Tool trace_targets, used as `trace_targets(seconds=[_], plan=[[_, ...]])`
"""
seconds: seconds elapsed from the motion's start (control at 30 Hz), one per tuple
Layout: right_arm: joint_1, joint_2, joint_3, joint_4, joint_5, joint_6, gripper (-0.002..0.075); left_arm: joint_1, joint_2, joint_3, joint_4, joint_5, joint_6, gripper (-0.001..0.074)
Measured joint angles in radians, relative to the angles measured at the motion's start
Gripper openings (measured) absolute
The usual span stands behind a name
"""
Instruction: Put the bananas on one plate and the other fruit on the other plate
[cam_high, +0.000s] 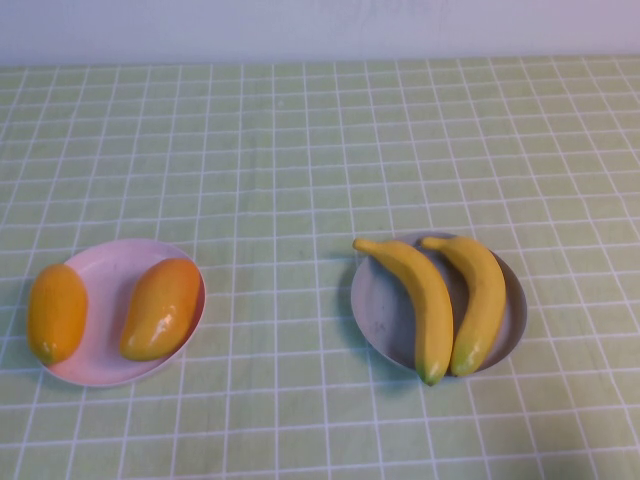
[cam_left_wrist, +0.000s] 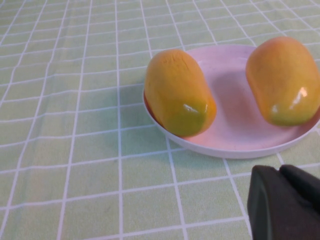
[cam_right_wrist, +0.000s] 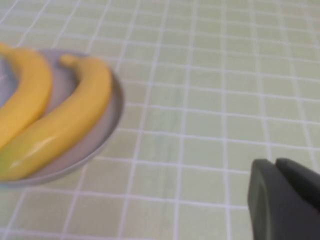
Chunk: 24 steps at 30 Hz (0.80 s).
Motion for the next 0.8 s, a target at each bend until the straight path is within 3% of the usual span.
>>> trace_targets(seconds=[0.13,0.27,0.5,0.8], plan=[[-0.111,-0.172,0.154,0.020,-0.133,0.000,-0.0015,0.000,0.000,0.000,0.000,0.000,0.000,-0.0004],[-0.151,-0.319,0.226,0.059,-0.165,0.000,-0.0015,0.000,0.000,0.000,0.000,0.000,0.000,-0.0004],[-0.155,-0.492,0.227,0.077,-0.059,-0.001,-0.0015,0.000,0.000,0.000,0.000,0.000,0.000,-0.0004],[-0.151,-0.501,0.227,0.077,0.123,-0.001,-0.0015,0.000,0.000,0.000,0.002,0.000,0.000,-0.0004]])
